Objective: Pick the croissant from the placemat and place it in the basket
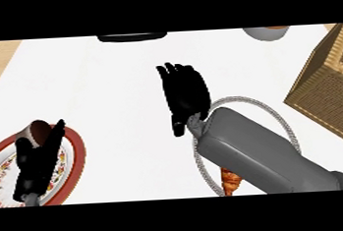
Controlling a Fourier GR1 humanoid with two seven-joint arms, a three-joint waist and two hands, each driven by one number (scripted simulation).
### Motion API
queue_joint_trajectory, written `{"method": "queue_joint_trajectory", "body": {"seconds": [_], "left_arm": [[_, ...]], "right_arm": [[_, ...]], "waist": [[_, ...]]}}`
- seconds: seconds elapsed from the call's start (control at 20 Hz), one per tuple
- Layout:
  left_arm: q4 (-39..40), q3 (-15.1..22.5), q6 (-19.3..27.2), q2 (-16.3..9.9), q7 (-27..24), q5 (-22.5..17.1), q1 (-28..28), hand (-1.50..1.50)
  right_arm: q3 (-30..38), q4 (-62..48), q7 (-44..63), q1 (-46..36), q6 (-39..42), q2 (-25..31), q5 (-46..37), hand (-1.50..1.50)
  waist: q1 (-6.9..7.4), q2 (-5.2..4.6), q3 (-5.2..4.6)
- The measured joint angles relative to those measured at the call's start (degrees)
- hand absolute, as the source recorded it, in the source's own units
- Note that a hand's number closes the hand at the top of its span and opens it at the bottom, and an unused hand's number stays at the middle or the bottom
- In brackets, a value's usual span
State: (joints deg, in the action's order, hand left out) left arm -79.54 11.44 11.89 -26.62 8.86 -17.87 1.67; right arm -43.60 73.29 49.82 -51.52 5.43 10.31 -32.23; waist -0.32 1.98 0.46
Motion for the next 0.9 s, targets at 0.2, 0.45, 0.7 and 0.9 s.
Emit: {"method": "queue_joint_trajectory", "body": {"seconds": [0.2,0.45,0.7,0.9], "left_arm": [[-0.67,-0.24,0.38,0.07,1.13,0.01,0.3,0.0],[-1.16,-0.76,0.31,0.09,0.65,0.13,1.33,0.0],[-1.71,-1.17,0.78,0.28,0.69,0.42,2.17,0.0],[-2.09,-1.38,1.21,0.68,0.02,0.99,2.92,0.0]], "right_arm": [[2.8,0.96,6.2,-7.84,12.71,-0.33,5.08,-1.5],[6.4,-0.89,7.87,-12.32,22.8,0.01,13.89,-1.5],[8.18,-3.82,8.64,-16.43,29.36,1.17,20.74,-1.5],[8.86,-5.34,9.57,-18.84,32.31,2.09,24.99,-1.5]], "waist": [[-0.33,-0.09,0.07],[-0.99,-0.16,0.12],[-1.5,-0.02,0.12],[-1.81,0.01,0.18]]}}
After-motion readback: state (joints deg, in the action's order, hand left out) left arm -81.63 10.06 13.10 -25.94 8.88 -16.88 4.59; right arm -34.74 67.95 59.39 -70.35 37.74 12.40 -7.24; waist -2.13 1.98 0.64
